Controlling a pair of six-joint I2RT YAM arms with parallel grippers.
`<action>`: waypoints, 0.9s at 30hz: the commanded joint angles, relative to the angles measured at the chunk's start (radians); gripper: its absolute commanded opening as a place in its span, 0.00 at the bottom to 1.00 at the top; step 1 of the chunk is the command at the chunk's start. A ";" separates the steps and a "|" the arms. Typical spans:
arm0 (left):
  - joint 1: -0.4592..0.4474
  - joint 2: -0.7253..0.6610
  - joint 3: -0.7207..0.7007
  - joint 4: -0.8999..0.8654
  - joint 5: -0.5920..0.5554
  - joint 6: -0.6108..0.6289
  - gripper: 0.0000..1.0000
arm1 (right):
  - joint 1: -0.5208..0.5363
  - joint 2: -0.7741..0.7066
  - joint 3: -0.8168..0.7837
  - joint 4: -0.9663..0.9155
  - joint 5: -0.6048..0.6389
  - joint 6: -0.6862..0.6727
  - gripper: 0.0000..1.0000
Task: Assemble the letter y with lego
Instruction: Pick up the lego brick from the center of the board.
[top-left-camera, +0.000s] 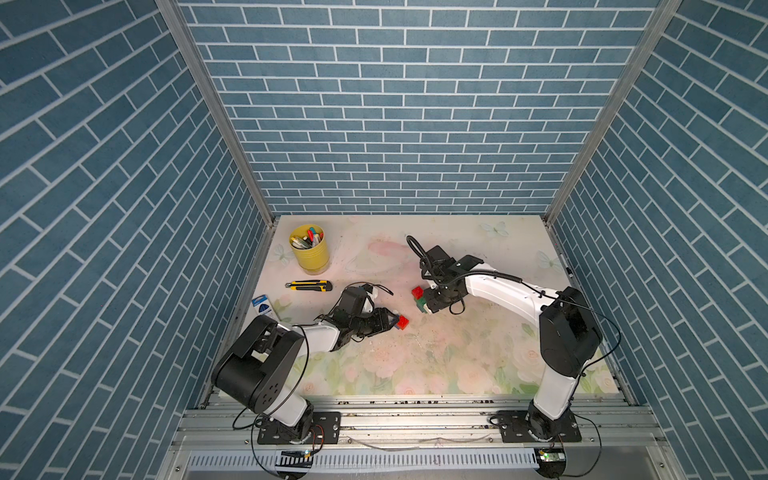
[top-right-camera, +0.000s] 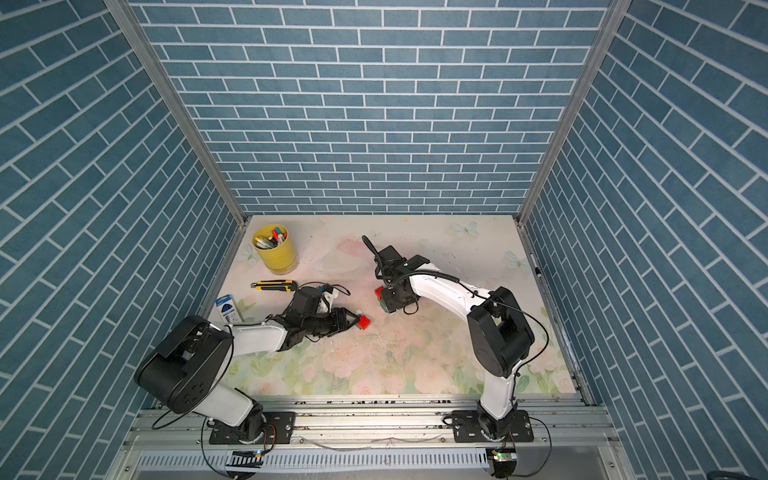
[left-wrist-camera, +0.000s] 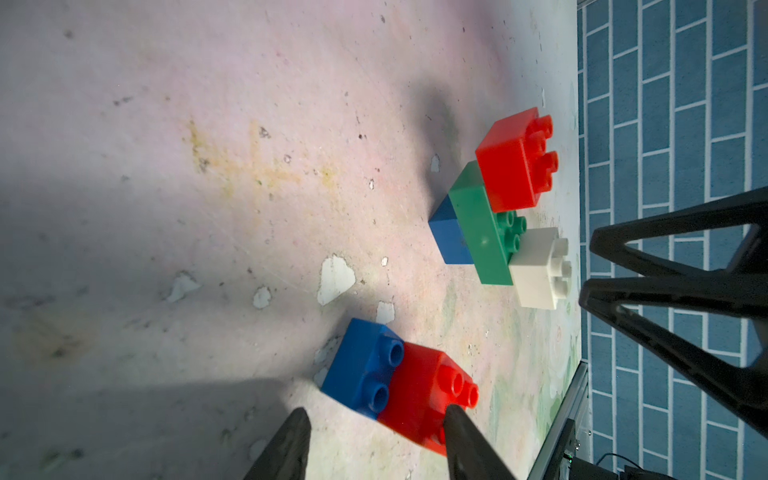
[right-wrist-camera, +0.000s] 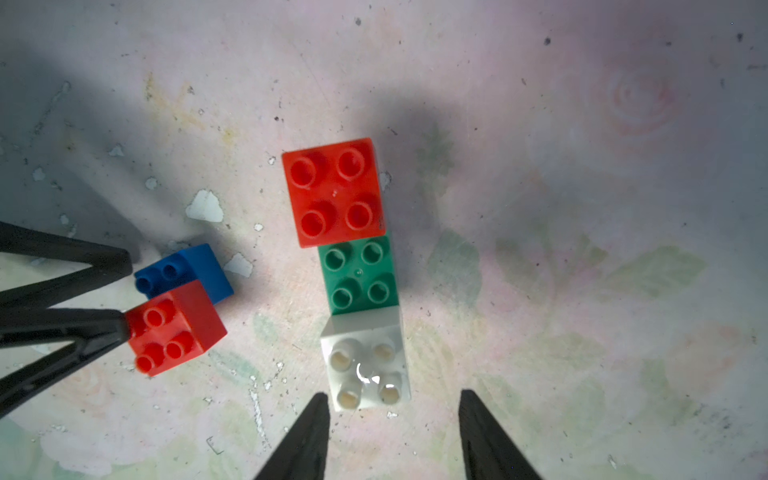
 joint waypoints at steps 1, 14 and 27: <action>0.004 0.054 -0.042 -0.208 -0.101 0.025 0.52 | -0.003 0.027 0.051 -0.004 -0.044 0.020 0.54; 0.004 0.060 -0.053 -0.193 -0.103 0.018 0.51 | -0.029 0.144 0.127 0.005 -0.100 0.004 0.56; 0.004 0.059 -0.057 -0.196 -0.107 0.018 0.51 | -0.037 0.233 0.172 0.015 -0.152 -0.004 0.49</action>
